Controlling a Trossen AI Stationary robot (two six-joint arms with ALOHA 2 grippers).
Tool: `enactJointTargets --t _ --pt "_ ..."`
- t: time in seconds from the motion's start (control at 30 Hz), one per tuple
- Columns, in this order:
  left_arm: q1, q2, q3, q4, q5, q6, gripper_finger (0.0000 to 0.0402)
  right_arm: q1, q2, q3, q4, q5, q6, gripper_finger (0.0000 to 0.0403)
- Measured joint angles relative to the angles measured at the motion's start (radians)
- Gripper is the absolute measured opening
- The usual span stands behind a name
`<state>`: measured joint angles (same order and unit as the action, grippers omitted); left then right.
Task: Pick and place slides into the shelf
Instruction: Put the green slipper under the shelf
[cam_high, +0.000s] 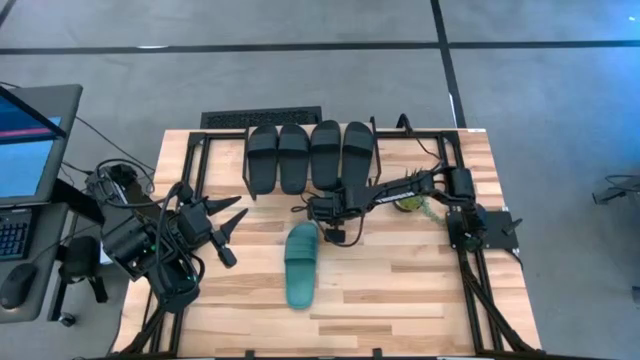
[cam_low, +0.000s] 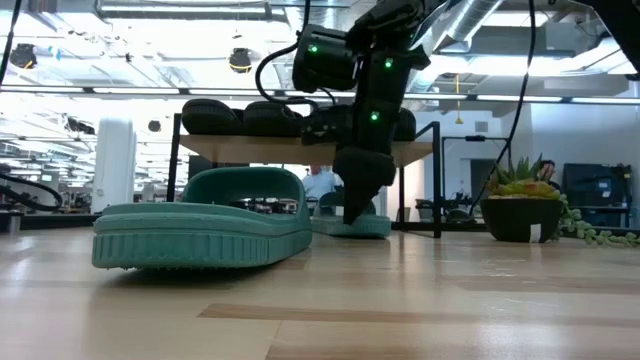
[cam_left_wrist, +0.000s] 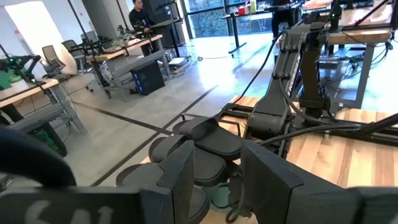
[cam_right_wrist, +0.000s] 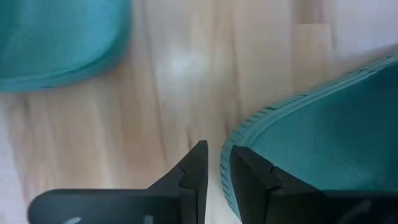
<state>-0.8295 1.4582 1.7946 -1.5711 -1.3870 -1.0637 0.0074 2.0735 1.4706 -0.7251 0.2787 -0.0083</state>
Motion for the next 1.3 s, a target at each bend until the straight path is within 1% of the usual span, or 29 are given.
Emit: enactJointTargets --t 0.3,0.43,0.73,1.03,1.3 --pt "0.000 0.000 0.000 0.000 0.009 -0.006 0.0122 -0.007 0.000 0.004 0.009 -0.013 0.000 0.0003" --pt "0.000 0.000 0.000 0.000 0.010 -0.007 0.0122 0.009 0.000 0.005 0.022 -0.016 0.000 0.0007" --pt "0.000 0.000 0.000 0.010 0.009 -0.006 0.0122 0.025 0.000 0.006 0.021 -0.015 0.013 0.0001" --pt "0.000 0.000 0.000 0.014 0.010 -0.006 0.0122 0.052 0.001 0.119 -0.084 -0.009 0.010 0.0005" --pt "-0.001 0.000 0.000 0.014 0.023 -0.006 0.0122 0.075 0.001 0.179 -0.138 -0.019 0.000 0.0005"
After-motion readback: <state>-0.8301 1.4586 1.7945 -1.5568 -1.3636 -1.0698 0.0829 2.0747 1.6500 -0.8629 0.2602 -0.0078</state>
